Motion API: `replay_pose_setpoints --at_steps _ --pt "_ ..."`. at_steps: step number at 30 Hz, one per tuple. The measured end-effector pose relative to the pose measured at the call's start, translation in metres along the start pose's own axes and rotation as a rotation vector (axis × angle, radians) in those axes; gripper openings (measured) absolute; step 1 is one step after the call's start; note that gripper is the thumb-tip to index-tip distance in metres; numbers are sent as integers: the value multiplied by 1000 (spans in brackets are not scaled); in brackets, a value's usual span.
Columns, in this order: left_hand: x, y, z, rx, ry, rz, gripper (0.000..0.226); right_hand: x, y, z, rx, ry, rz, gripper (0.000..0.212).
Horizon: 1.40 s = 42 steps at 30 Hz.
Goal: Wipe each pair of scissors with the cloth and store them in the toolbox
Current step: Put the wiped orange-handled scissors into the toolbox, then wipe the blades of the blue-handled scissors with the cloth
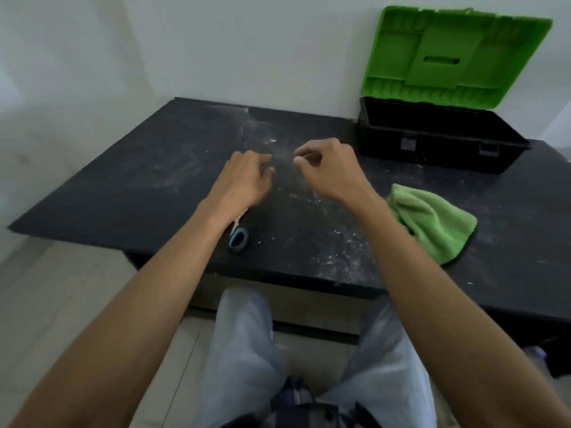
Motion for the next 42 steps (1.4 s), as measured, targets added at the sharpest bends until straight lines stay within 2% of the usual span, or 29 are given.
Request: replay_pose_setpoints --at_steps 3,5,9,12,16,18,21,25,28,33,38,40,42 --pt "-46 16 -24 -6 103 10 40 -33 -24 -24 -79 71 -151 21" --pt "-73 22 -36 20 181 -48 33 -50 -42 -35 -114 49 -254 26" --pt "-106 27 -52 13 197 -97 23 -68 -77 -42 -239 -30 -338 51" --pt "-110 30 -50 -42 163 -102 14 -75 -91 -39 -253 -16 -271 52" --pt "-110 27 -51 -66 152 -75 28 -76 -87 -31 -219 -40 -221 44" --pt "-109 25 -52 -175 171 -33 32 -75 -79 -23 -162 -72 -183 43" --pt "-108 23 -38 -524 260 106 30 -79 -59 -8 15 -85 -78 38" --pt "-100 9 -3 -1423 483 346 31 -91 -29 6 210 -87 96 37" --pt "-89 -17 24 -1707 548 397 24 -97 -16 16 298 -87 147 36" --pt "-67 -41 60 -1710 689 487 8 -101 -7 33 344 -66 164 35" --pt "-54 -49 80 -1685 767 409 15 -96 18 52 265 -67 182 26" --pt "-51 -51 82 -1682 813 400 21 -88 36 66 179 -73 306 22" --pt "-48 -53 83 -1680 849 397 23 -76 53 89 -13 -106 426 23"
Point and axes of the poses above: each hand's wrist, its own x-axis towards the middle knuckle, its own y-axis out of the back of the hand, z = x × y, the point moved 1 cm from there along x, towards the middle knuckle, and after that the axes turned 12 degrees about -y, right-handed, at the moved point
